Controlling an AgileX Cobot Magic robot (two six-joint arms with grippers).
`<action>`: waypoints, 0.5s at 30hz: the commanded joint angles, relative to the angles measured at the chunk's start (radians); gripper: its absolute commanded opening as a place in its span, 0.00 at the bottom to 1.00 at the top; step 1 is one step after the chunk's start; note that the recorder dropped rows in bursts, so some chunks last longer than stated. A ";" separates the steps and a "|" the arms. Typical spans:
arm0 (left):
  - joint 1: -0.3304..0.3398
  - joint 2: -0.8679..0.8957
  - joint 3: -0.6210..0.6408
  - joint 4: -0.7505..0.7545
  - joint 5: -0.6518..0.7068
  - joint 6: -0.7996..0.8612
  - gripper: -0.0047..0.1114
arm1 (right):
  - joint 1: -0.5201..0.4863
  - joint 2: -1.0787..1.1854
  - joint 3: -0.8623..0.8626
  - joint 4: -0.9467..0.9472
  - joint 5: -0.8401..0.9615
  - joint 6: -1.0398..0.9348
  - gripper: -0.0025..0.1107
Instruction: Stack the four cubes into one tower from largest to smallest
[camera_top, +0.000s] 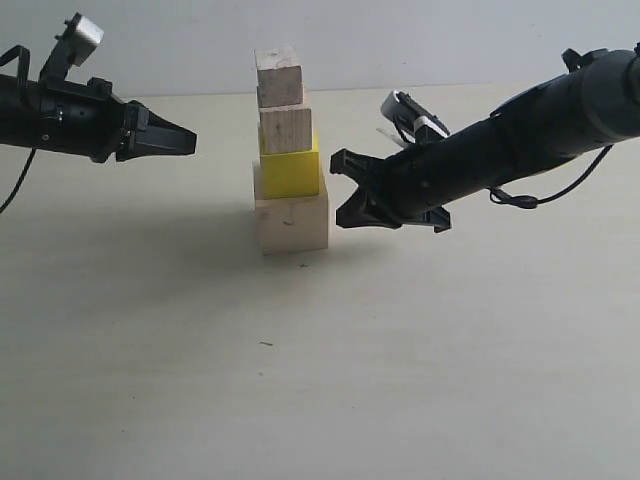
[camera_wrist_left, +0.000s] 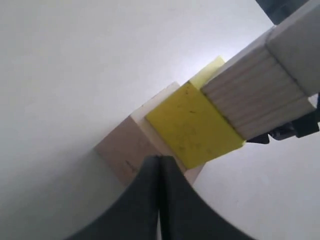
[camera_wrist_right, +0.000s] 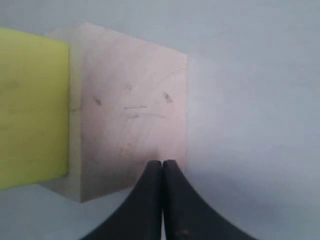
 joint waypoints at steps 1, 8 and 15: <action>-0.003 -0.005 0.003 -0.017 0.007 0.005 0.04 | 0.002 -0.003 0.001 0.065 0.025 -0.058 0.02; -0.003 -0.005 0.003 -0.017 0.003 0.005 0.04 | 0.002 -0.003 0.001 0.086 0.063 -0.071 0.02; -0.003 -0.005 0.003 -0.017 0.003 0.005 0.04 | 0.002 -0.003 0.001 0.086 0.069 -0.071 0.02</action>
